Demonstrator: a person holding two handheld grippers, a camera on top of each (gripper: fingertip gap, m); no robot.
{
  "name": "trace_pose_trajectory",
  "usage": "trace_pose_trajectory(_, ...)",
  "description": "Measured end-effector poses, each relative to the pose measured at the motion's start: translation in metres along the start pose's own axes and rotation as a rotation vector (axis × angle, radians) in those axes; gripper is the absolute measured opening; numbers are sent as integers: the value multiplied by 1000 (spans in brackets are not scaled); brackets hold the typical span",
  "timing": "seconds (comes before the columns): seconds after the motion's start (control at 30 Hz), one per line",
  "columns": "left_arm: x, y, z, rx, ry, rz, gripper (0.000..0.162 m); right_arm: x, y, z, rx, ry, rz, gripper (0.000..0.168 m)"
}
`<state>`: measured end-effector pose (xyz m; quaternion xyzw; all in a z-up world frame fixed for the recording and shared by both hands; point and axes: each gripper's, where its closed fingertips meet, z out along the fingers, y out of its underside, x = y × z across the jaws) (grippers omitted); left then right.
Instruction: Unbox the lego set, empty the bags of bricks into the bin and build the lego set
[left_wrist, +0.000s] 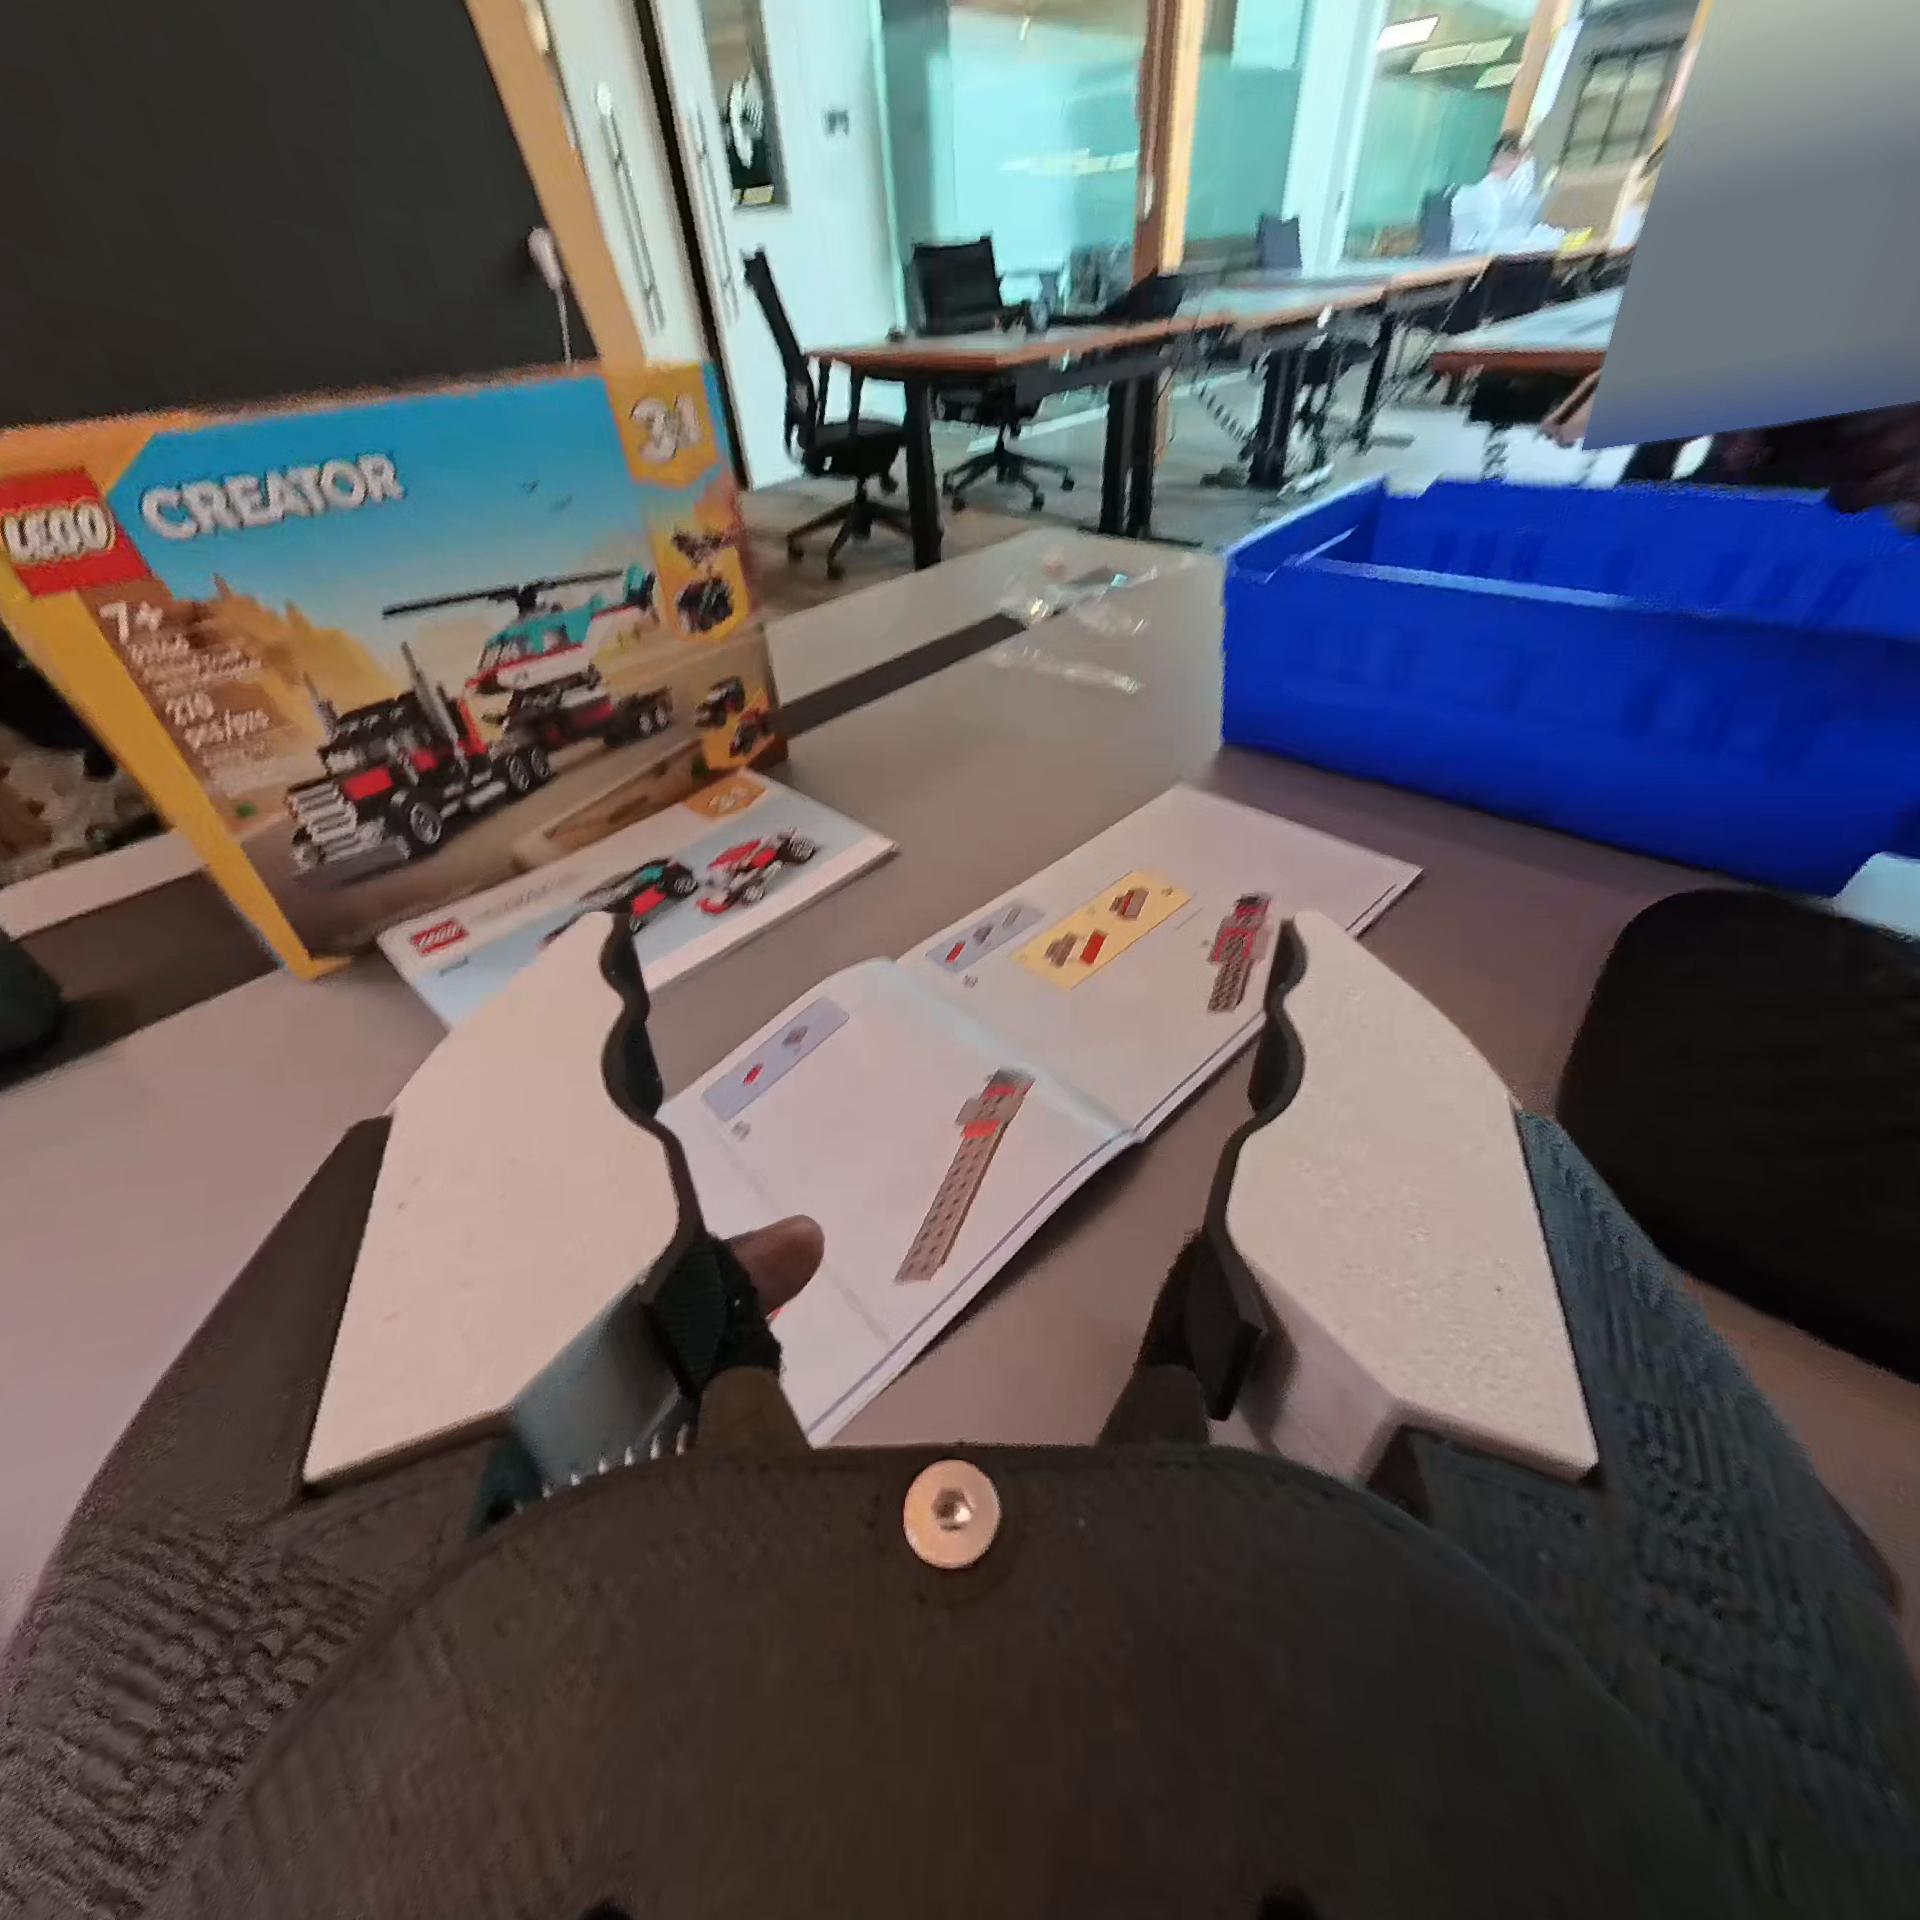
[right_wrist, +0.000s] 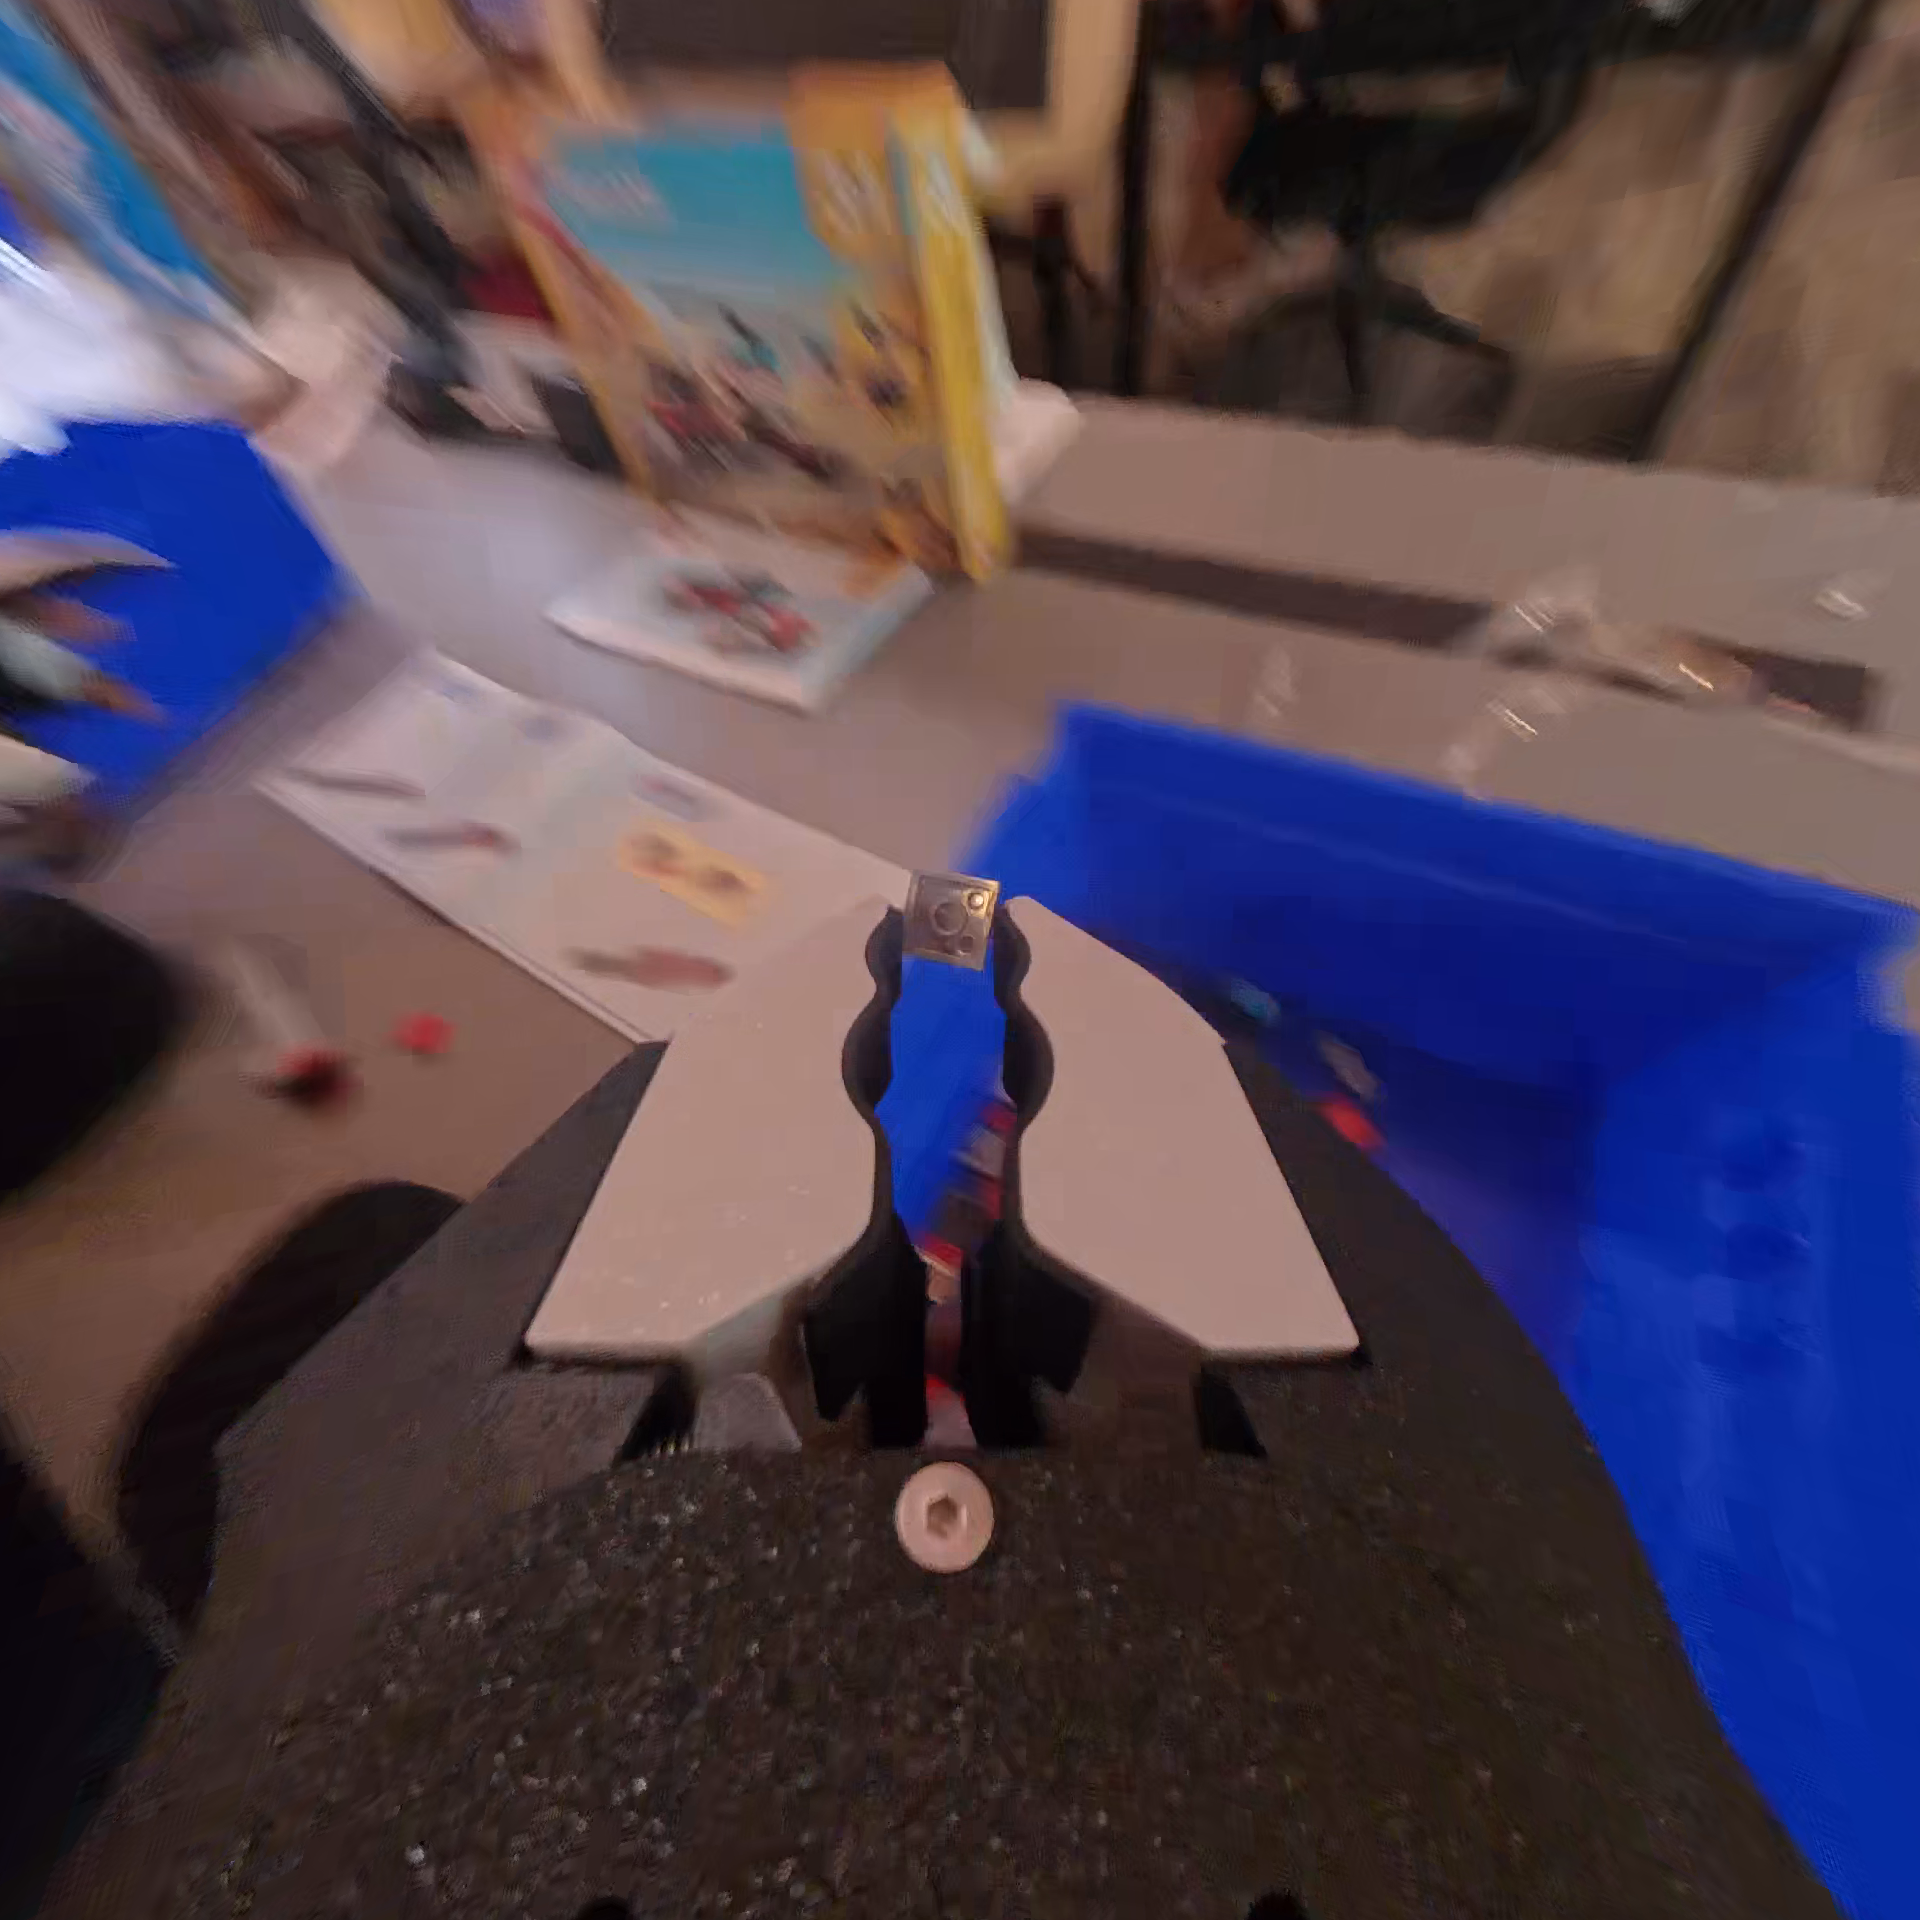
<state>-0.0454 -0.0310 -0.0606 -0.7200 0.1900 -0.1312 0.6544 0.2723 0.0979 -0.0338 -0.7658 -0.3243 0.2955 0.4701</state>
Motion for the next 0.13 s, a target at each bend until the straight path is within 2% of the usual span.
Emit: trace_pose_trajectory(0.13, 28, -36, -2, 173, 118, 7, 97, -100, -48, -19, 307, -470, 205, 17)
